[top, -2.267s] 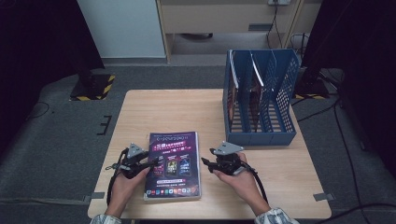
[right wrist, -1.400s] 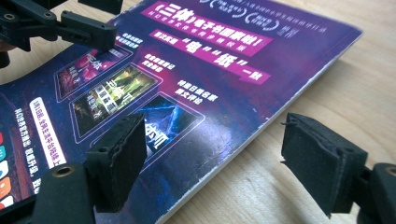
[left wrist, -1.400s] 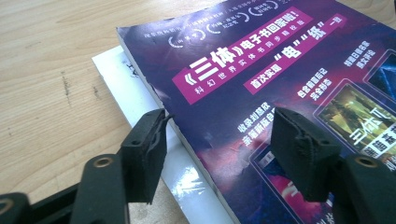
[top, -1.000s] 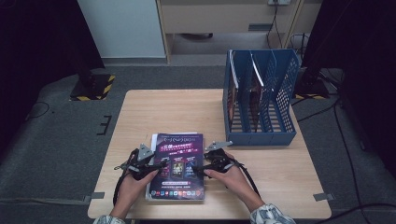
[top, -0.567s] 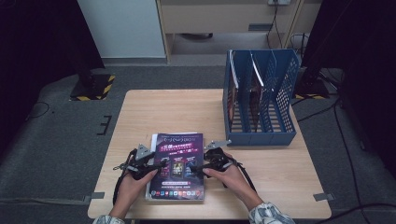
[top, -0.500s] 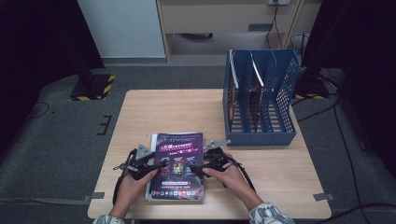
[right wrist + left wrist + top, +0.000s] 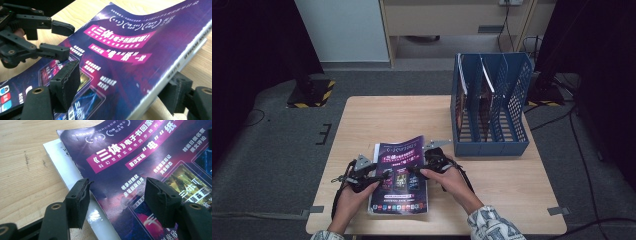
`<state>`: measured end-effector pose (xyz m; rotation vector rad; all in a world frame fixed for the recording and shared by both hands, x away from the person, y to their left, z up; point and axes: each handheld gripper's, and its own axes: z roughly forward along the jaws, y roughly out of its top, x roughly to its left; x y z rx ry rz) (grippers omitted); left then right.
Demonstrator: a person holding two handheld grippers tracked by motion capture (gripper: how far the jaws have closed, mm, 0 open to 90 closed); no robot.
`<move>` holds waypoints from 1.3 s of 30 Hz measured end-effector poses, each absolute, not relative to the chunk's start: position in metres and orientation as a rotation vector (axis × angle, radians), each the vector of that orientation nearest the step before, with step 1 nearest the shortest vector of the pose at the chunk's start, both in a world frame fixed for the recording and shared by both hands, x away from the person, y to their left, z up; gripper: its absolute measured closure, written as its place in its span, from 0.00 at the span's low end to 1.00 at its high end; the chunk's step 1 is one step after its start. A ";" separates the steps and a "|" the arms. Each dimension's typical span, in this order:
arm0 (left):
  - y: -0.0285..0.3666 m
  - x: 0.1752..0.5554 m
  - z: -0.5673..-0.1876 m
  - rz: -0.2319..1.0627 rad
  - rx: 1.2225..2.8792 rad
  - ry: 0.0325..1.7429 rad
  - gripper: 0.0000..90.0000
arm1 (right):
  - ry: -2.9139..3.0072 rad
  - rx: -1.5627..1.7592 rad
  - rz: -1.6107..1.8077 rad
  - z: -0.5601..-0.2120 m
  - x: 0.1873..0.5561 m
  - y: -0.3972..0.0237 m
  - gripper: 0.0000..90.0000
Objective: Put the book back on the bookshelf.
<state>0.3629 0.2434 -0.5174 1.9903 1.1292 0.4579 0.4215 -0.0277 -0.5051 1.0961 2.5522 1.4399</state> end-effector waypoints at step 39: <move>0.242 0.364 -0.516 0.444 2.002 1.130 0.22 | 2.492 1.190 1.453 -0.501 0.431 -0.002 0.81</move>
